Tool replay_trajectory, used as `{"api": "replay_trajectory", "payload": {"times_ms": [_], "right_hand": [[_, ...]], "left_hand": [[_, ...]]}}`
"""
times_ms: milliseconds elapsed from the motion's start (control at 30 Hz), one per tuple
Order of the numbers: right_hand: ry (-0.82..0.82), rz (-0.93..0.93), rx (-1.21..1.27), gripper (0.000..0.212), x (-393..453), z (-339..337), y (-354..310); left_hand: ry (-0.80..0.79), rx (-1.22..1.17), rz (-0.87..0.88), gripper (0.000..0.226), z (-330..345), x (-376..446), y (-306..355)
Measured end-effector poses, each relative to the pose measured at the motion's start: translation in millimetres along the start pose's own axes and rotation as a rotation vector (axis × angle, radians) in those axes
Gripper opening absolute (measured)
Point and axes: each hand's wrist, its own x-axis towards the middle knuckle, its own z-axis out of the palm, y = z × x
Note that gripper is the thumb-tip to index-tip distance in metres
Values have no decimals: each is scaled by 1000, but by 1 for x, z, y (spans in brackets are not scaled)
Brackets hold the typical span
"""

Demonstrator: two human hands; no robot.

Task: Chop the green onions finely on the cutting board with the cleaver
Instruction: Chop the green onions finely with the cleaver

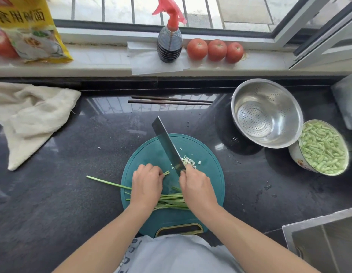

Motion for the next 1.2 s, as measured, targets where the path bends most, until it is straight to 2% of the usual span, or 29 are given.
{"api": "replay_trajectory", "payload": {"times_ms": [100, 200, 533, 833, 1033, 1200], "right_hand": [[-44, 2, -31, 24, -15, 9, -2], [-79, 28, -61, 22, -19, 20, -5], [39, 5, 44, 24, 19, 18, -21], [-55, -1, -67, 21, -14, 25, -10], [25, -7, 11, 23, 21, 29, -33], [51, 34, 78, 25, 23, 15, -22]], "left_hand": [[1, 33, -57, 11, 0, -1, 3], [-1, 43, -41, 9, 1, -1, 2], [-30, 45, -25, 13, -3, 0, 3], [-16, 9, -49, 12, -2, 1, 3], [-16, 38, -33, 22, -3, 0, 4], [-48, -6, -40, 12, -5, -1, 3]]}}
